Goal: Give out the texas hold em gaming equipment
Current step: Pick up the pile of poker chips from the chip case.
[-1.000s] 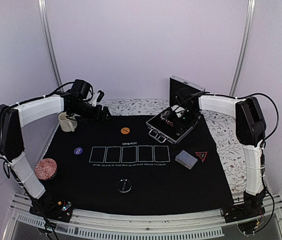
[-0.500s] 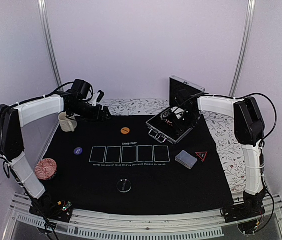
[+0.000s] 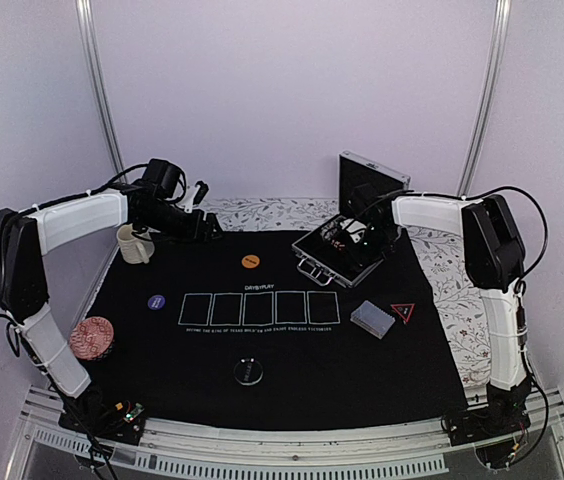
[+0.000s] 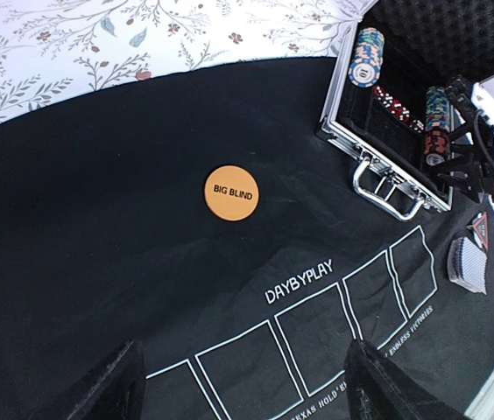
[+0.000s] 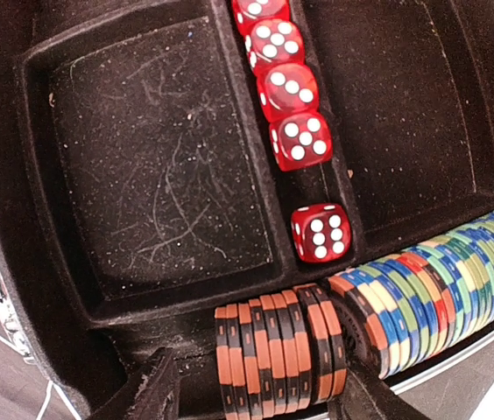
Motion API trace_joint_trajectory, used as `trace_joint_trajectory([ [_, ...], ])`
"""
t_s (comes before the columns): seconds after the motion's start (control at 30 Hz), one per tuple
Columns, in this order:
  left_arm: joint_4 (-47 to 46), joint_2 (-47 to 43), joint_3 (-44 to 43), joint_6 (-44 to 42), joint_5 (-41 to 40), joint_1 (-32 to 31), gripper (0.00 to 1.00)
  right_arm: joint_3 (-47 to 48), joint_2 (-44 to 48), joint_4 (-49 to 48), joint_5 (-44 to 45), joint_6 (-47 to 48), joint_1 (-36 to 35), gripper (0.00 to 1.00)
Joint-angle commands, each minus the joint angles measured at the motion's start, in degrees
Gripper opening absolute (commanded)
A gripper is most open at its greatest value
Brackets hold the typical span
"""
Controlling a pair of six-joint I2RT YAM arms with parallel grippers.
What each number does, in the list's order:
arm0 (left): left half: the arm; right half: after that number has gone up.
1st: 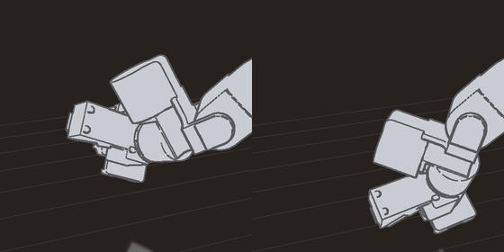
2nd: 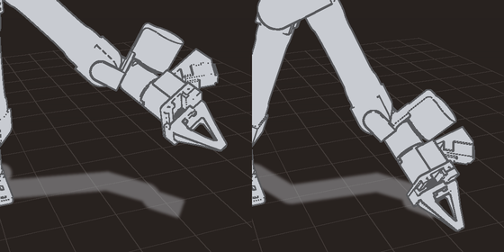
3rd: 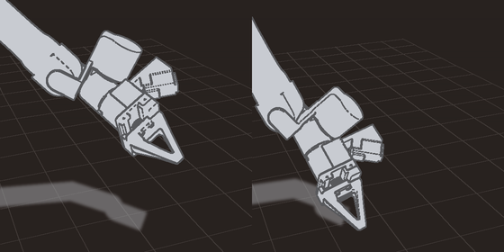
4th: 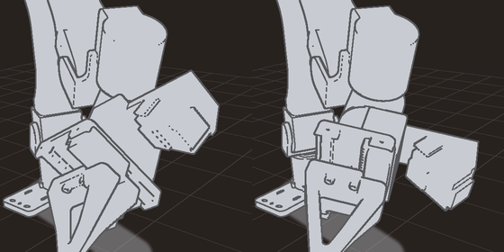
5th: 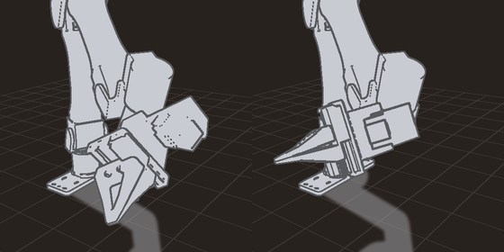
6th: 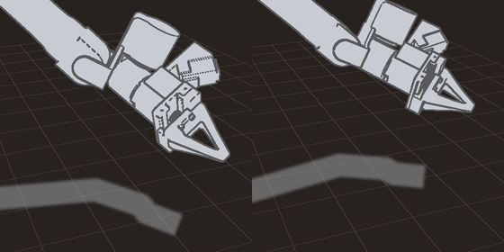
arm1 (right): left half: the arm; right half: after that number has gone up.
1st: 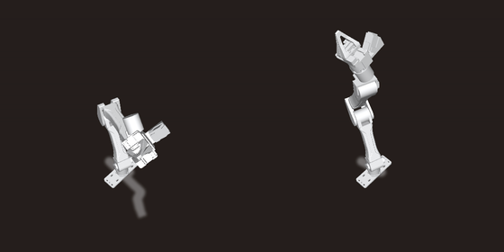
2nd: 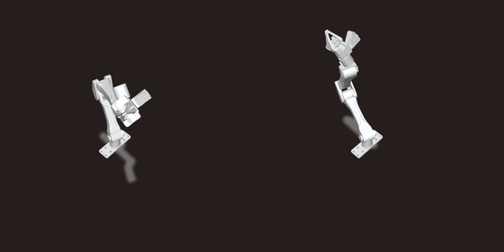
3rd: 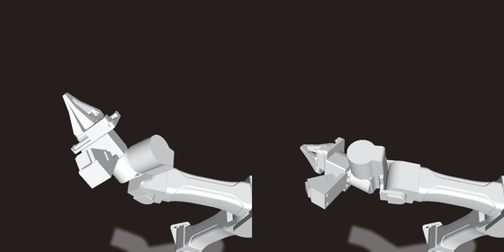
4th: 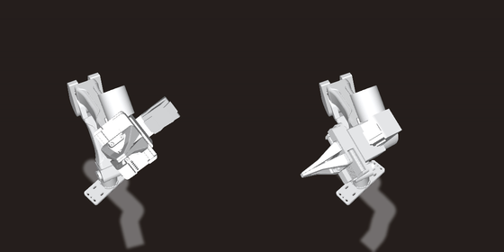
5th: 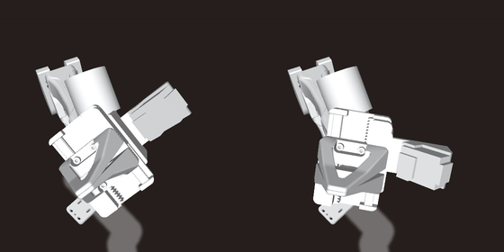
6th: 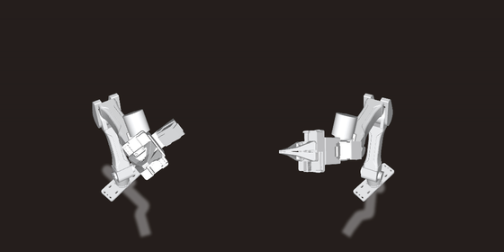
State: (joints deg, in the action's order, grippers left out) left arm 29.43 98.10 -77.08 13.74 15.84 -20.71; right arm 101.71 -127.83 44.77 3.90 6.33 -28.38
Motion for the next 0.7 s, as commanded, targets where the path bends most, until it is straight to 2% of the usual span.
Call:
trace_joint_trajectory([
  [0.0,-0.25,0.82,0.42,0.41,0.44,0.41,0.8,0.68,-2.22,-1.17,0.59,0.99,1.31,0.57],
  [0.2,-0.21,0.9,0.39,0.41,0.42,0.39,0.8,1.47,-3.52,-1.71,0.23,1.47,2.0,0.5],
  [0.67,-0.25,1.08,0.42,0.47,0.58,0.41,0.8,2.6,-0.7,1.22,0.88,1.75,1.98,0.12],
])
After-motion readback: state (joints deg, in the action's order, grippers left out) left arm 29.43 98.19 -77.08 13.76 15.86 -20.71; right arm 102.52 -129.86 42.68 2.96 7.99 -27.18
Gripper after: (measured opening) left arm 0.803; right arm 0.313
